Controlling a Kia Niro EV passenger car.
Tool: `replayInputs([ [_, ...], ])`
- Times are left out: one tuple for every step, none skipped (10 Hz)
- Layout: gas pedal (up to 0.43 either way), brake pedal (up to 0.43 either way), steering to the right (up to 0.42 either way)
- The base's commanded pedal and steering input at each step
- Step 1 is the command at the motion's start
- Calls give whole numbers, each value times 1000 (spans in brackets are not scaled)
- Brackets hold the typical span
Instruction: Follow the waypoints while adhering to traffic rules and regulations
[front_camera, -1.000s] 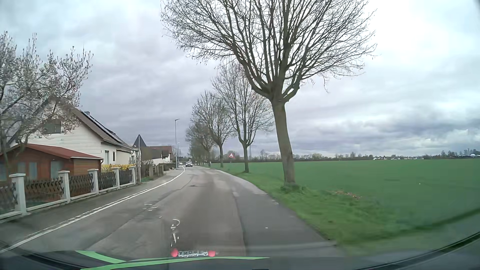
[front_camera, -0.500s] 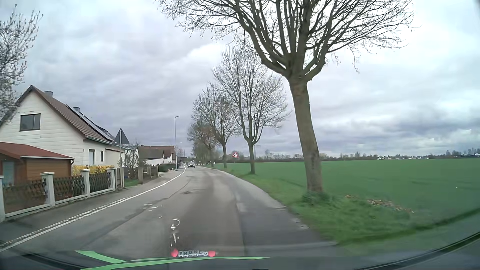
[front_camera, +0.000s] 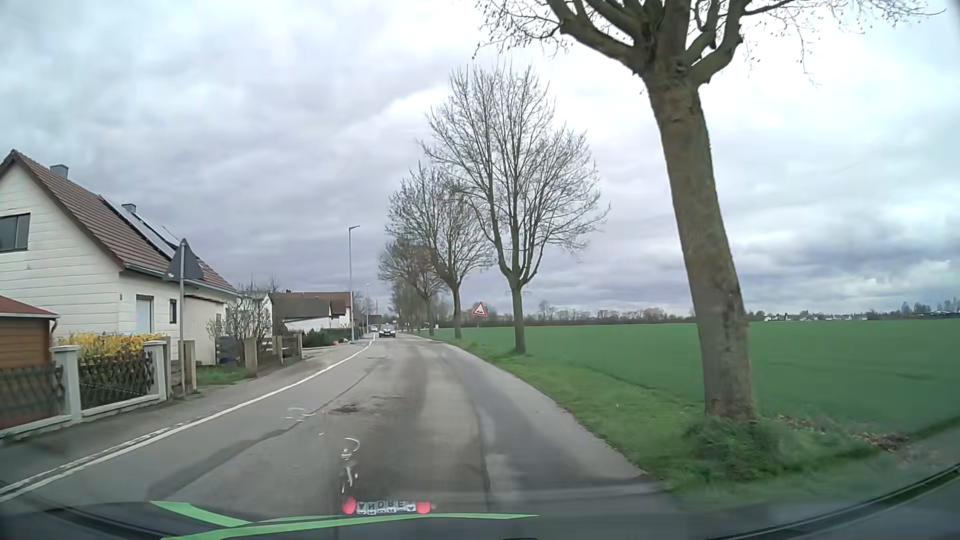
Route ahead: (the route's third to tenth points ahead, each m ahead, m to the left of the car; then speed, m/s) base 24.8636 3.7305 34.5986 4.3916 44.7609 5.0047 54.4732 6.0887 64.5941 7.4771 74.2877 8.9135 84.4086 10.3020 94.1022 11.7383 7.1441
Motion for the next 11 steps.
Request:
replayInputs([
  [67,0,-18],
  [67,0,-17],
  [67,0,-14],
  [67,0,-14],
  [67,0,-14],
  [67,0,-14],
  [67,0,-14],
  [67,0,-15],
  [67,0,-15],
  [59,0,-16],
  [28,0,-17],
])
